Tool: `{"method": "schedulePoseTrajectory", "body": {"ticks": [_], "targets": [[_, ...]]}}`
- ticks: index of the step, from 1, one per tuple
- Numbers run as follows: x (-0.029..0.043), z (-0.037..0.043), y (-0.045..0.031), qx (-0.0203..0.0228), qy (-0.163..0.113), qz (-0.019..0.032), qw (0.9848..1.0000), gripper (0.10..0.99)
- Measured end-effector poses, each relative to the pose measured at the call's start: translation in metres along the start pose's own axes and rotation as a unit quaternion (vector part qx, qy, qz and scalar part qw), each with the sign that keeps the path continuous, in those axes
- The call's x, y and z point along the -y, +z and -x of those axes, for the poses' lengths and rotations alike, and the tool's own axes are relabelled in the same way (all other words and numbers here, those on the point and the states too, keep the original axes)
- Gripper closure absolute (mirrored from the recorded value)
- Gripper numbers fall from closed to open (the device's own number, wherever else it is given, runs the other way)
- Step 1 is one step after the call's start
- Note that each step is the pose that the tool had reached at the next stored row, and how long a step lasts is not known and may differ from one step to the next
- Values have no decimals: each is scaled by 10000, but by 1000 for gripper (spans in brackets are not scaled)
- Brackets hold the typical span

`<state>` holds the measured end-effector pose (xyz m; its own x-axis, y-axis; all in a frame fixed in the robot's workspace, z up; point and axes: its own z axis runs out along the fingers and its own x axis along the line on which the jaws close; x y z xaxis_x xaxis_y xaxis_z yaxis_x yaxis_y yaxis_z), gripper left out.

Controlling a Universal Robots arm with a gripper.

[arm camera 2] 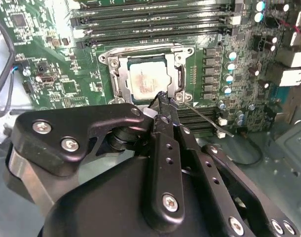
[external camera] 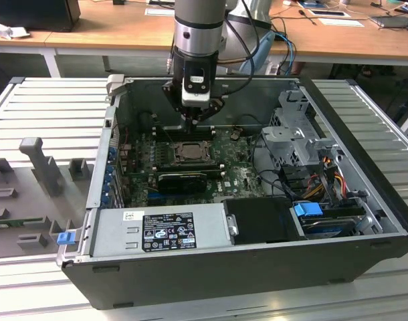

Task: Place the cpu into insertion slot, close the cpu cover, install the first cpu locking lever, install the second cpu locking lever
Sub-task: 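Install the first cpu locking lever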

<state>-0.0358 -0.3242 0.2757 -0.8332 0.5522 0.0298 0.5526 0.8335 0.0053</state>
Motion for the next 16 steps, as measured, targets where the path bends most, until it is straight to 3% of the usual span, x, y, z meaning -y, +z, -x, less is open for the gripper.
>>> {"method": "schedulePoseTrajectory", "body": {"ticks": [7, 16], "targets": [[0, 0, 0, -2, -460, -14, 9989, 980], [0, 0, 0, -6, -992, -28, 9951, 980]]}}
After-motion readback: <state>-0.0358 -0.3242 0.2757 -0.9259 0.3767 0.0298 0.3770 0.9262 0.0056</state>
